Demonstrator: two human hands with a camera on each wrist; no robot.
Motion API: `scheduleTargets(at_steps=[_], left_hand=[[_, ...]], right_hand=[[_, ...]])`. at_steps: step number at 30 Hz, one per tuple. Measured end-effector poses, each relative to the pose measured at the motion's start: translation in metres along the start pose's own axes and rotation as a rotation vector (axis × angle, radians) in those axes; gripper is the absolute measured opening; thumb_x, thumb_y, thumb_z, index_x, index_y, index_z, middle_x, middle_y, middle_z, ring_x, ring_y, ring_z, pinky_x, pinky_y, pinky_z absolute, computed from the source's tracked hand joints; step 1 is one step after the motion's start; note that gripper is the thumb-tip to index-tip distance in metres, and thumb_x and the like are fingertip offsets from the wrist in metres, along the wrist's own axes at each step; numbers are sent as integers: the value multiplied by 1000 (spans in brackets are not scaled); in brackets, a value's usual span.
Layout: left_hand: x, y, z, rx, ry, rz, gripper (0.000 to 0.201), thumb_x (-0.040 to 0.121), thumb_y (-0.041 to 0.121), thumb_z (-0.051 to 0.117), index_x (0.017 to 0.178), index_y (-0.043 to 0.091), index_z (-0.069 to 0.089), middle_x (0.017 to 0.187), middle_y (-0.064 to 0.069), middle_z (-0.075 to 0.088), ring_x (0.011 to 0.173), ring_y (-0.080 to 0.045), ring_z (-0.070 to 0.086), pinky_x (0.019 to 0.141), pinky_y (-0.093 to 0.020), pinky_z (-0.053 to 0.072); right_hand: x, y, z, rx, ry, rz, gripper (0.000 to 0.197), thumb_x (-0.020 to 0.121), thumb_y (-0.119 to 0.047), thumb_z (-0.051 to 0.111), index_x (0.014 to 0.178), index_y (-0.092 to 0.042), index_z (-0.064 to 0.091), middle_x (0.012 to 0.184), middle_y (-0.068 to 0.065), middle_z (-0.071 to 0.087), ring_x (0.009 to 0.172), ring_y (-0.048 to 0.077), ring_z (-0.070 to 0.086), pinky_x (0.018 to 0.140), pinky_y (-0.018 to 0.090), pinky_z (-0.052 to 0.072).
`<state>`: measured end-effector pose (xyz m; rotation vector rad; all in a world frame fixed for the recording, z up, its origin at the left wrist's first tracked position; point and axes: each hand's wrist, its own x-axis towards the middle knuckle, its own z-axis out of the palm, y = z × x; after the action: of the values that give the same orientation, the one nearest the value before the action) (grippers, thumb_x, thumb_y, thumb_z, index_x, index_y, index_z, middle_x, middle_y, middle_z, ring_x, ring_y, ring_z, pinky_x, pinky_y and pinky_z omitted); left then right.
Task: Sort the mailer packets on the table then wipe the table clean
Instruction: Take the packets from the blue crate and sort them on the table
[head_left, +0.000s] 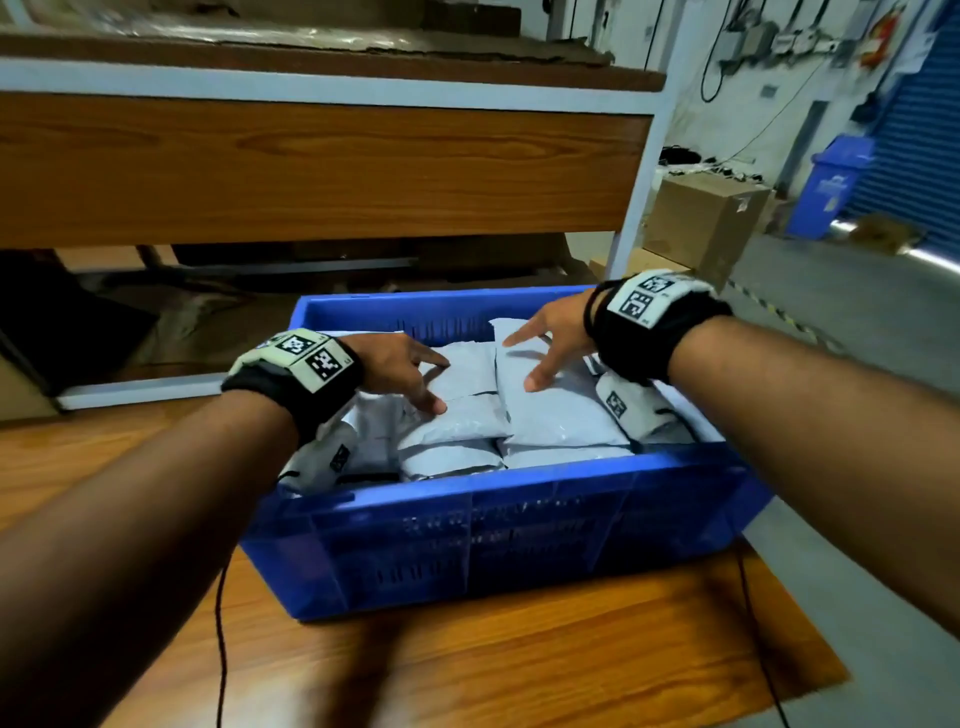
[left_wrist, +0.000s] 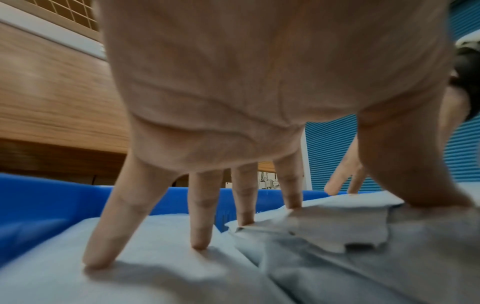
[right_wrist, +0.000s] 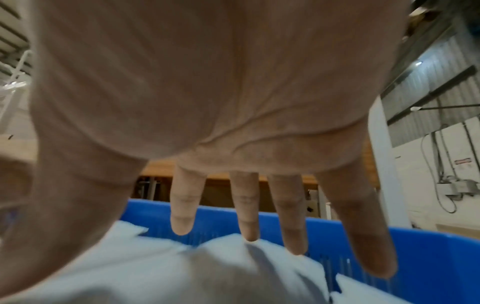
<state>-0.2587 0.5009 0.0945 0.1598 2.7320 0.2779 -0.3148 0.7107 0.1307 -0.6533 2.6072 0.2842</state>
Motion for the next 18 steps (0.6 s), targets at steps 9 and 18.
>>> scheduleTargets(at_steps=[9,18], left_hand=[[-6,-2,10,-51,21,53,77,80,59,63,147,37,33,153,0,35,137,-22,35,109,-30,25],[-2,1,11,9,-55,-7,88,75,72,56,150,42,19,155,-2,31,141,-23,30,115,-38,21]], right_hand=[[3,-4,13,34,-60,-7,77,78,-47,73,145,-41,35,153,-1,31,139,22,32,105,33,30],[-13,56,25,159,-86,170,86,71,-71,62,146,-47,28,158,-3,23,144,23,24,117,42,20]])
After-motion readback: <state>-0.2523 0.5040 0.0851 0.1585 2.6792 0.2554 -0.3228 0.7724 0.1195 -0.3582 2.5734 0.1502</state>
